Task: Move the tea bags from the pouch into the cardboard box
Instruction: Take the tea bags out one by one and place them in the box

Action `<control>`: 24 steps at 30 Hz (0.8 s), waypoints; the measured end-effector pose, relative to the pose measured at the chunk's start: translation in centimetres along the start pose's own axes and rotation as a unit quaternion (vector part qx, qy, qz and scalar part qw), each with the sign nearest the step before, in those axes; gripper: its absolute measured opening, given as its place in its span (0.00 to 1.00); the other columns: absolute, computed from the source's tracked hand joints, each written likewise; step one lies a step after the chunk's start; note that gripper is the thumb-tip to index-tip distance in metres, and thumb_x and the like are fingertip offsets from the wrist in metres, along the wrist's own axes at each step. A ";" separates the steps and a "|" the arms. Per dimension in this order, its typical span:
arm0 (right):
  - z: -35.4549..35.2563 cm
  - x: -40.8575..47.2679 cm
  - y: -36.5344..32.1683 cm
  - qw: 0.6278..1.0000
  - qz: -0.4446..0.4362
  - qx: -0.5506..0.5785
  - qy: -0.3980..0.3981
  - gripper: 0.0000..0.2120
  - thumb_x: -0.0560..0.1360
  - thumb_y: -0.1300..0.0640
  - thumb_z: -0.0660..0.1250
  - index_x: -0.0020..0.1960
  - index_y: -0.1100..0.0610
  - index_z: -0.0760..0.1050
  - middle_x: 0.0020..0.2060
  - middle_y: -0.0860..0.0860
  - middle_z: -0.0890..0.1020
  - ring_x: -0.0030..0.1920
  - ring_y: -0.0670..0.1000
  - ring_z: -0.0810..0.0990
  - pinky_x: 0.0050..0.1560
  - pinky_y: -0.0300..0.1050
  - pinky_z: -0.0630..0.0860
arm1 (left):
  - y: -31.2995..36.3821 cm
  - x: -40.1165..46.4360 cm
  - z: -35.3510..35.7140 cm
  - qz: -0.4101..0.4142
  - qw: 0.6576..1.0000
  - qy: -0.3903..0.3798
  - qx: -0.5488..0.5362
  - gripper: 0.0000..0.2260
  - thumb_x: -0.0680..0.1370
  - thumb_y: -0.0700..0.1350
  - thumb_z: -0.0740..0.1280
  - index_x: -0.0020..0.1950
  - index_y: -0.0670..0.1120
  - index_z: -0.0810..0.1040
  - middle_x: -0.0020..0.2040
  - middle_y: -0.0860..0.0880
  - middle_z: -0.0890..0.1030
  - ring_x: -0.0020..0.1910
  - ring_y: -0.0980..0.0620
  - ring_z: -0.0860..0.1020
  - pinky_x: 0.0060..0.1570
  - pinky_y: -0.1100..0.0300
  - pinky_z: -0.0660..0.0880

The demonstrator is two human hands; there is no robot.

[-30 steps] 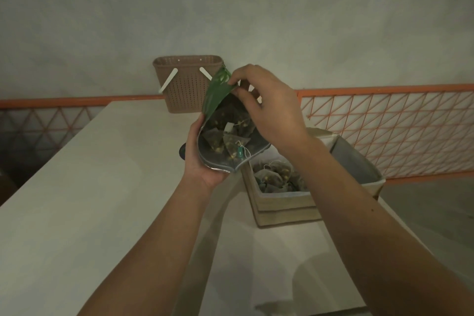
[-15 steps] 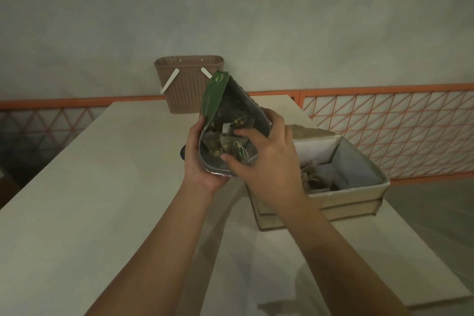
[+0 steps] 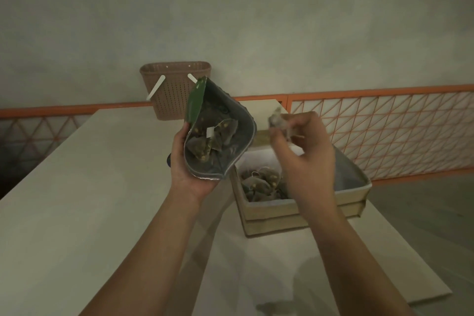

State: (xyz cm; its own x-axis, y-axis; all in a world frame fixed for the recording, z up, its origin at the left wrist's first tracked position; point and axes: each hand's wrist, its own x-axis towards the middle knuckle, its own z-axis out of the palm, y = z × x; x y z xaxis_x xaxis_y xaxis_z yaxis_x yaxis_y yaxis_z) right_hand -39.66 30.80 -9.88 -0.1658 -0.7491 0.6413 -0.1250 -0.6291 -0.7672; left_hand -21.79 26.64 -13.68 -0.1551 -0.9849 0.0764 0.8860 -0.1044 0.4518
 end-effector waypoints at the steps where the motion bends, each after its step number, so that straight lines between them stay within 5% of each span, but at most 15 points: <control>1: -0.8 0.1 -0.1 0.999 0.013 0.022 0.021 0.08 0.75 0.61 0.71 0.44 0.52 0.73 0.40 0.46 0.79 0.41 0.43 0.77 0.44 0.39 0.75 | 0.0 0.0 0.0 0.005 1.000 -0.007 -0.001 0.23 0.82 0.61 0.59 0.66 0.46 0.80 0.60 0.41 0.83 0.55 0.39 0.83 0.58 0.46 0.81; 4: -2.6 0.9 0.9 0.997 0.077 -0.023 0.016 0.10 0.74 0.60 0.72 0.51 0.53 0.73 0.41 0.47 0.81 0.41 0.44 0.79 0.40 0.36 0.76 | -0.1 -0.2 0.1 0.010 1.000 -0.028 0.003 0.23 0.83 0.61 0.57 0.66 0.46 0.78 0.59 0.42 0.83 0.55 0.40 0.84 0.59 0.46 0.79; 8: -3.7 1.7 3.1 0.954 0.182 -0.203 -0.127 0.10 0.72 0.54 0.75 0.48 0.45 0.75 0.43 0.42 0.80 0.42 0.39 0.78 0.32 0.29 0.71 | -0.5 -0.3 -0.1 0.013 0.999 -0.028 0.022 0.23 0.83 0.61 0.55 0.64 0.47 0.80 0.58 0.44 0.84 0.54 0.42 0.84 0.60 0.47 0.78; 13: -3.7 1.7 4.2 0.882 0.204 -0.357 -0.231 0.07 0.73 0.43 0.71 0.42 0.44 0.75 0.43 0.43 0.81 0.44 0.44 0.78 0.44 0.44 0.76 | -0.6 -0.5 0.4 0.019 0.999 -0.012 0.026 0.23 0.83 0.60 0.56 0.59 0.47 0.83 0.55 0.44 0.85 0.51 0.43 0.85 0.54 0.48 0.82; 17: -4.0 1.4 5.3 0.833 0.211 -0.416 -0.298 0.10 0.75 0.42 0.69 0.51 0.45 0.81 0.47 0.45 0.83 0.47 0.47 0.80 0.53 0.49 0.78 | -0.7 -0.7 0.6 0.027 0.999 0.001 0.022 0.23 0.83 0.60 0.56 0.56 0.46 0.85 0.54 0.45 0.85 0.50 0.42 0.85 0.55 0.48 0.81; 20: -4.0 1.2 5.1 0.874 0.189 -0.364 -0.261 0.11 0.75 0.42 0.68 0.54 0.44 0.81 0.52 0.45 0.82 0.49 0.45 0.79 0.50 0.42 0.77 | -0.7 -0.7 0.8 0.035 0.999 0.000 0.020 0.23 0.83 0.60 0.55 0.55 0.47 0.85 0.53 0.45 0.86 0.51 0.43 0.85 0.54 0.48 0.82; 24: -3.0 0.3 2.3 0.962 0.080 -0.240 -0.102 0.06 0.76 0.50 0.68 0.53 0.46 0.79 0.51 0.44 0.80 0.49 0.44 0.77 0.45 0.39 0.75 | -0.8 -1.0 1.3 0.034 0.999 -0.006 0.018 0.24 0.83 0.60 0.56 0.54 0.46 0.86 0.53 0.44 0.86 0.50 0.42 0.85 0.49 0.48 0.83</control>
State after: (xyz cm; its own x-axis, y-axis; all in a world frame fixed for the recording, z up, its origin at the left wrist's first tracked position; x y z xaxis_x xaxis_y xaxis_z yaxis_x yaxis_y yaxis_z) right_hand -42.98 29.74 -11.45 -0.0315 -0.8841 0.4662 -0.5594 -0.3709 -0.7412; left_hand -22.88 27.88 -12.96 -0.1007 -0.9879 0.1181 0.8785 -0.0326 0.4766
